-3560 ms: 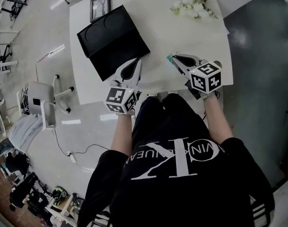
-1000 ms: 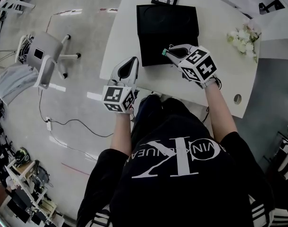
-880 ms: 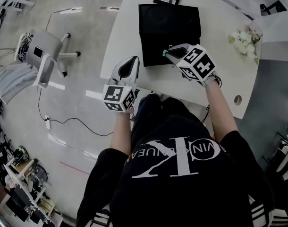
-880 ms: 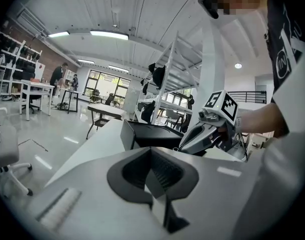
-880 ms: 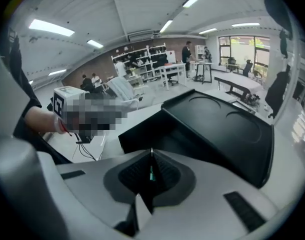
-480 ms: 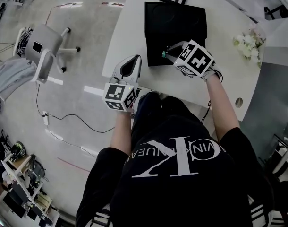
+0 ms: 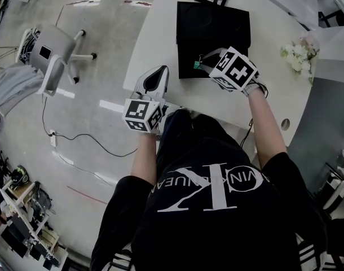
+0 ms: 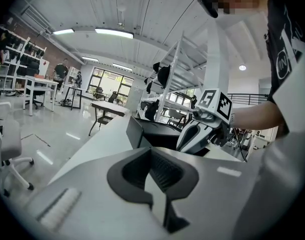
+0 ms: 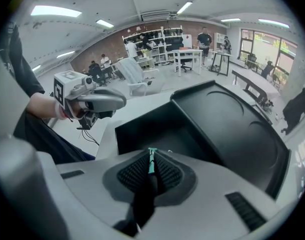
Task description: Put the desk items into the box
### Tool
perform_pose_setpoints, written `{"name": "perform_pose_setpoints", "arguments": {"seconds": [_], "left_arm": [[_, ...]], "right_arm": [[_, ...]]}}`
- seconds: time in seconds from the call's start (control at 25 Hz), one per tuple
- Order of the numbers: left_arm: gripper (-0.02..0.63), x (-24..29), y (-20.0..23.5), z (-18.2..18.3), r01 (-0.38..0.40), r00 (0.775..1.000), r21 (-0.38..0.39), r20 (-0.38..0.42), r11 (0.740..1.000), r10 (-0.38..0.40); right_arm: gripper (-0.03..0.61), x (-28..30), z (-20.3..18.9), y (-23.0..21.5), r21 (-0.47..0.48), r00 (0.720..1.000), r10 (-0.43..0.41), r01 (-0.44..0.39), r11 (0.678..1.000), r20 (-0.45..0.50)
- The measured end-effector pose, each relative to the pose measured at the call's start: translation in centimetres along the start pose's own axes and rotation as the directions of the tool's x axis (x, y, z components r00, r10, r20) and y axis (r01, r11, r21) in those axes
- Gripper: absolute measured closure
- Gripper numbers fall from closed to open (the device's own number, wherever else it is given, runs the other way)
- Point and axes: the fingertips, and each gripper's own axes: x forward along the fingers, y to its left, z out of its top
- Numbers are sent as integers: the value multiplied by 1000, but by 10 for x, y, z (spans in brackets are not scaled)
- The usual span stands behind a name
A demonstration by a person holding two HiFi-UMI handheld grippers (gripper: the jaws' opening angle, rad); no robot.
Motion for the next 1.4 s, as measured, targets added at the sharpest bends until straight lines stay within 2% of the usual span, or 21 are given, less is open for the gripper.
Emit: {"name": "perform_pose_setpoints", "arguments": {"seconds": [0.64, 0.96, 1.16, 1.4], "left_arm": [[604, -2, -18, 3, 11, 1000, 17, 5, 1000, -11], [604, -2, -28, 8, 7, 1000, 39, 15, 999, -8], [604, -5, -33, 13, 2, 1000, 56, 22, 998, -3], [604, -4, -45, 19, 16, 1000, 75, 25, 997, -18]], "right_arm": [[557, -29, -1, -16, 65, 989, -107, 100, 993, 103], [558, -47, -13, -14, 102, 980, -135, 121, 987, 146], [558, -67, -22, -15, 167, 963, -178, 144, 975, 205], [558, -94, -41, -18, 267, 926, -261, 187, 945, 273]]}}
